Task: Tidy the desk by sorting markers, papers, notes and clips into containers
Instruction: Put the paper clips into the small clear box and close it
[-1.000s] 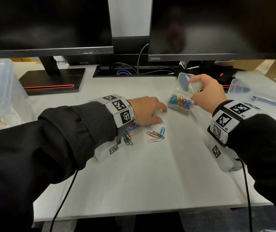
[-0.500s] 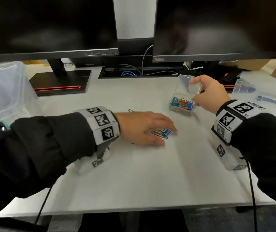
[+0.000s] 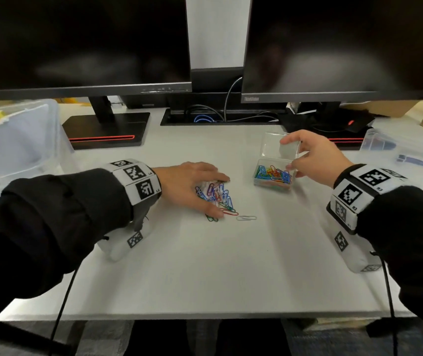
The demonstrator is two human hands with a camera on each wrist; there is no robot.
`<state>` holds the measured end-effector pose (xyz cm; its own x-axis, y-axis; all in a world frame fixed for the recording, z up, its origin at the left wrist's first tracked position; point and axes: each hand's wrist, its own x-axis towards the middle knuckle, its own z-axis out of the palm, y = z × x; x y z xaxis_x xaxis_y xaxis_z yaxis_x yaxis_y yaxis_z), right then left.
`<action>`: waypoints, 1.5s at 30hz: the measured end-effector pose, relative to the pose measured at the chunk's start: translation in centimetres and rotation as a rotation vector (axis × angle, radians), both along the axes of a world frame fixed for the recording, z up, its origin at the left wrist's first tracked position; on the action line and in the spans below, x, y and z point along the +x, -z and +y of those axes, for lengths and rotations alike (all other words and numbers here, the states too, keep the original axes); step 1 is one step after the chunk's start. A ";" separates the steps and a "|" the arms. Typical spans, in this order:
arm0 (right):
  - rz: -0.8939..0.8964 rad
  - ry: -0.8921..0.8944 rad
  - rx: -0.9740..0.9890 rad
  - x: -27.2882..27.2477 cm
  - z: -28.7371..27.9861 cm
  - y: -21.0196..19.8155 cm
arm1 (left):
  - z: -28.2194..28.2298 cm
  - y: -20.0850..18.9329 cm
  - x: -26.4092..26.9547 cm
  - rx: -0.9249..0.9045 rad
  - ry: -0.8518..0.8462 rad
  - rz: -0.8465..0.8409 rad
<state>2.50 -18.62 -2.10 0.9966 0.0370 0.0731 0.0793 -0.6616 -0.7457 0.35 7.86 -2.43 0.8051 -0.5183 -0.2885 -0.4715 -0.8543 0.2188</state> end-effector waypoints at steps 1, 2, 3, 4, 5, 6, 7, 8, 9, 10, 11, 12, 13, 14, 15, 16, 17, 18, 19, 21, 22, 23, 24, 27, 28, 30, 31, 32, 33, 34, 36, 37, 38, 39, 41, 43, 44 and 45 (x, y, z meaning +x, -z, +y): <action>0.001 -0.005 -0.001 -0.1 0.1 0.0 | 0.0 0.1 -0.1 -0.021 0.018 0.019; 0.003 -0.010 0.000 -0.1 0.1 0.0 | -0.1 0.1 -0.3 -0.056 0.043 0.023; 0.004 -0.015 0.004 -0.2 0.2 0.0 | -0.2 0.0 -0.5 -0.099 0.061 0.015; 0.007 -0.021 0.009 -0.2 0.2 0.1 | -0.4 0.1 -0.7 -0.140 0.062 -0.001; 0.011 -0.028 0.014 -0.3 0.2 0.1 | -0.4 0.0 -0.9 -0.177 0.050 -0.024; 0.018 -0.032 0.017 -0.3 0.3 0.1 | -0.5 0.1 -0.9 -0.205 0.028 -0.047; 0.024 -0.038 0.019 -0.2 0.3 0.1 | -0.5 0.1 -0.9 -0.225 0.005 -0.064; 0.032 -0.044 0.020 -0.2 0.4 0.1 | -0.5 0.0 -1.0 -0.243 -0.014 -0.072; 0.041 -0.050 0.020 -0.2 0.4 0.1 | -0.5 0.0 -1.0 -0.256 -0.029 -0.076; 0.050 -0.058 0.021 -0.2 0.5 0.1 | -0.6 0.0 -1.0 -0.266 -0.041 -0.084; 0.057 -0.064 0.024 -0.2 0.5 0.1 | -0.6 0.0 -1.0 -0.269 -0.048 -0.096; 0.063 -0.068 0.027 -0.1 0.5 0.2 | -0.7 -0.1 -1.1 -0.271 -0.052 -0.114; 0.067 -0.070 0.029 -0.1 0.5 0.2 | -0.7 -0.1 -1.1 -0.273 -0.051 -0.135; 0.068 -0.071 0.031 -0.1 0.5 0.2 | -0.8 -0.2 -1.0 -0.275 -0.047 -0.160; 0.067 -0.072 0.034 -0.1 0.5 0.2 | -0.9 -0.2 -0.9 -0.276 -0.044 -0.184; 0.066 -0.073 0.039 -0.1 0.5 0.2 | -1.0 -0.3 -0.8 -0.278 -0.044 -0.205; 0.066 -0.073 0.043 -0.1 0.6 0.2 | -1.2 -0.4 -0.7 -0.285 -0.044 -0.224; 0.069 -0.072 0.047 -0.2 0.6 0.2 | -1.4 -0.5 -0.6 -0.302 -0.045 -0.245; 0.070 -0.072 0.047 -0.2 0.6 0.2 | -1.7 -0.6 -0.6 -0.333 -0.044 -0.268; 0.073 -0.072 0.047 -0.2 0.6 0.1 | -2.5 -1.0 -0.7 -0.439 -0.020 -0.338; 0.076 -0.077 0.050 -0.2 0.6 0.1 | -3.0 -1.1 -0.8 -0.506 0.005 -0.388; 0.076 -0.083 0.056 -0.2 0.7 0.1 | -3.6 -1.2 -0.9 -0.567 0.029 -0.441; 0.075 -0.090 0.061 -0.3 0.7 0.1 | -4.3 -1.3 -0.9 -0.616 0.047 -0.484; 0.060 -0.123 0.083 -0.5 1.0 0.0 | -6.5 -1.4 -0.7 -0.672 0.089 -0.541; 0.052 -0.140 0.093 -0.7 1.1 0.0 | -7.0 -1.4 -0.5 -0.657 0.098 -0.533; 0.039 -0.156 0.101 -0.8 1.3 0.0 | -7.5 -1.2 -0.1 -0.586 0.099 -0.488; 0.036 -0.154 0.099 -0.8 1.3 0.0 | -7.5 -1.1 0.0 -0.566 0.096 -0.478; 0.033 -0.150 0.099 -0.8 1.3 0.0 | -7.4 -1.0 -0.1 -0.572 0.099 -0.482; 0.029 -0.148 0.102 -0.9 1.4 0.0 | -7.3 -1.0 -0.3 -0.606 0.116 -0.501; 0.027 -0.147 0.109 -0.9 1.4 0.0 | -7.3 -1.0 -0.5 -0.649 0.145 -0.521; 0.028 -0.152 0.133 -0.8 1.4 0.1 | -7.3 -0.9 -0.9 -0.660 0.221 -0.509; 0.029 -0.147 0.151 -0.9 1.4 0.1 | -7.5 -0.9 -0.9 -0.619 0.257 -0.474; 0.031 -0.137 0.170 -0.9 1.4 0.0 | -7.6 -0.8 -0.9 -0.560 0.282 -0.429; 0.034 -0.126 0.183 -1.0 1.5 0.0 | -7.7 -0.7 -0.8 -0.497 0.290 -0.384; 0.041 -0.120 0.191 -1.1 1.6 0.0 | -7.7 -0.6 -0.7 -0.427 0.267 -0.323; 0.042 -0.125 0.205 -1.3 1.8 -0.1 | -7.5 -0.7 -0.7 -0.445 0.231 -0.354; 0.040 -0.124 0.215 -1.3 1.9 -0.1 | -7.4 -0.7 -0.7 -0.476 0.208 -0.405; 0.036 -0.121 0.222 -1.4 1.9 -0.1 | -7.3 -0.7 -0.6 -0.515 0.179 -0.465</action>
